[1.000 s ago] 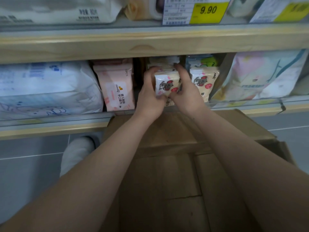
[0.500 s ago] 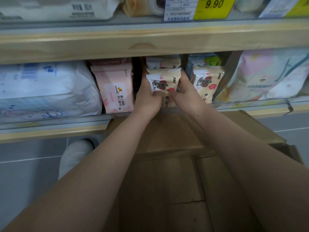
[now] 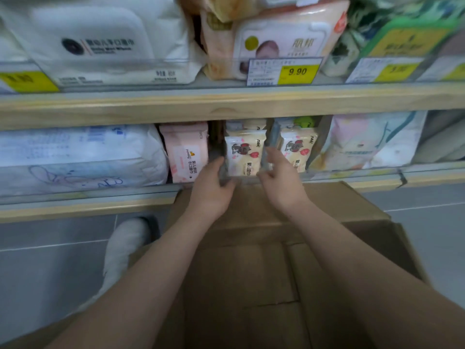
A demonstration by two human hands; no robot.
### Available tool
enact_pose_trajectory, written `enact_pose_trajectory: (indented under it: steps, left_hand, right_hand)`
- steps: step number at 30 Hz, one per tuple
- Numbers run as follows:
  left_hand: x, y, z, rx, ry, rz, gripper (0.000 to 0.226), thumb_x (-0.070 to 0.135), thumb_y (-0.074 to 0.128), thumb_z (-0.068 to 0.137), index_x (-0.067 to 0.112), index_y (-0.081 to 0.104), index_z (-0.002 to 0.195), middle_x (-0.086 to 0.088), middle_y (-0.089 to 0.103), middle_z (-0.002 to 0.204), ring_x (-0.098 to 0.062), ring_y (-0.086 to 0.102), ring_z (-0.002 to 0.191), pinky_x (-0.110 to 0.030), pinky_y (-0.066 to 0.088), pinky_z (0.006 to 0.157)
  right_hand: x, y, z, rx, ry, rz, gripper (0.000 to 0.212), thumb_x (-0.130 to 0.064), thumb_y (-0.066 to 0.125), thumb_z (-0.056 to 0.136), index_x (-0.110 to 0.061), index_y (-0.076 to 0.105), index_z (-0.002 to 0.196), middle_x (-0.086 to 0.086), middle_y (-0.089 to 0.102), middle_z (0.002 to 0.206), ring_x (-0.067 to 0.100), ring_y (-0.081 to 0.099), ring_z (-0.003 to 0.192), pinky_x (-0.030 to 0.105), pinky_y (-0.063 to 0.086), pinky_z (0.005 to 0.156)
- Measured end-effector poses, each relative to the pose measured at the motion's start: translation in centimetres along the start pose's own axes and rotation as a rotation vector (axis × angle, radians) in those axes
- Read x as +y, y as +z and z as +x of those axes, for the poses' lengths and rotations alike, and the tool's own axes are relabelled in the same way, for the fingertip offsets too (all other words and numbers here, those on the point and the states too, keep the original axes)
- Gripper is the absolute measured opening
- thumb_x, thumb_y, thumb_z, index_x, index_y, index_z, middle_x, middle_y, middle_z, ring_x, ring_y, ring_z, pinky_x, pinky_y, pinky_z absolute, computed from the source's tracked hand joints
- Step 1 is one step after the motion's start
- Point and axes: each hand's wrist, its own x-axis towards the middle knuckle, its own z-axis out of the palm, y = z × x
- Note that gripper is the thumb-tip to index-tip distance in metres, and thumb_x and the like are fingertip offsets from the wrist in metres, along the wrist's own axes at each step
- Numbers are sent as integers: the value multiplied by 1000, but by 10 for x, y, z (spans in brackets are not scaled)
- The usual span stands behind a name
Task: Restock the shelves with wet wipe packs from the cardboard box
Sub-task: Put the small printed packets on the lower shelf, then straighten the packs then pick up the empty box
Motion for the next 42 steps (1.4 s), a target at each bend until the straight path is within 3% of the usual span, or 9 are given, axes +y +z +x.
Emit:
enact_pose_trajectory:
  steps: [5, 9, 13, 19, 25, 32, 35, 38, 42]
  left_hand:
    - [-20, -33, -19, 161, -150, 44, 52, 12, 55, 91, 11, 39, 140, -11, 39, 143, -23, 38, 131, -22, 26, 105]
    - [-33, -49, -13, 150, -151, 135, 54, 7, 55, 87, 10, 41, 138, -14, 46, 139, -30, 40, 129, -34, 29, 108]
    - [-42, -51, 4, 75, -181, 105, 53, 26, 46, 74, 28, 47, 126, -2, 56, 128, -28, 48, 123, -52, 36, 103]
    - [-57, -48, 13, 63, -157, -156, 64, 19, 54, 75, 24, 40, 137, 3, 55, 132, -15, 51, 122, -42, 42, 104]
    - [-59, -51, 7, 133, -107, -85, 63, 8, 51, 87, 18, 30, 146, -4, 51, 138, -18, 46, 128, -28, 35, 108]
    - [-61, -54, 7, 106, -54, -61, 65, 1, 50, 86, 19, 32, 145, 0, 52, 136, -12, 46, 125, -9, 30, 92]
    - [-62, -52, 8, 118, -36, -36, 61, 0, 51, 84, 14, 37, 142, -3, 52, 137, -15, 45, 127, -11, 30, 96]
    - [-63, -52, 7, 104, -36, -15, 61, 1, 52, 84, 13, 37, 142, -5, 50, 138, -17, 44, 130, -25, 34, 108]
    - [-55, -60, -1, 111, -23, 7, 52, 4, 54, 87, 12, 42, 137, -5, 55, 131, -20, 50, 123, -21, 36, 97]
  right_hand:
    - [-28, 15, -10, -129, 39, 26, 43, -11, 53, 95, -15, 45, 137, 4, 54, 130, 15, 55, 97, 27, 44, 90]
    - [-52, 45, 7, -171, 5, -39, 41, -12, 55, 93, -7, 48, 133, 9, 57, 129, 25, 56, 112, 25, 41, 88]
    - [-61, 82, 33, -187, 65, -96, 13, -8, 54, 88, -9, 54, 101, 15, 58, 99, 27, 54, 93, 24, 31, 66]
    - [-56, 102, 42, 16, -22, 31, 29, -5, 50, 90, -6, 54, 119, 16, 65, 109, 30, 60, 99, 23, 39, 73]
    - [-56, 105, 44, -83, 31, -70, 26, -11, 53, 92, -1, 55, 116, 19, 63, 114, 34, 59, 106, 33, 44, 83]
    - [-57, 106, 39, 5, -103, -28, 19, -14, 43, 98, -4, 52, 111, 22, 64, 99, 35, 60, 88, 29, 32, 63]
    - [-60, 112, 44, -66, -39, -99, 32, -16, 35, 101, -1, 43, 128, 26, 60, 113, 38, 57, 102, 31, 37, 72]
    - [-60, 110, 48, -144, 13, -108, 34, -19, 33, 102, -2, 39, 131, 24, 57, 120, 37, 56, 109, 29, 36, 75]
    - [-59, 90, 31, -223, -4, -80, 47, -17, 39, 100, -9, 26, 144, 19, 55, 129, 35, 54, 116, 26, 35, 75]
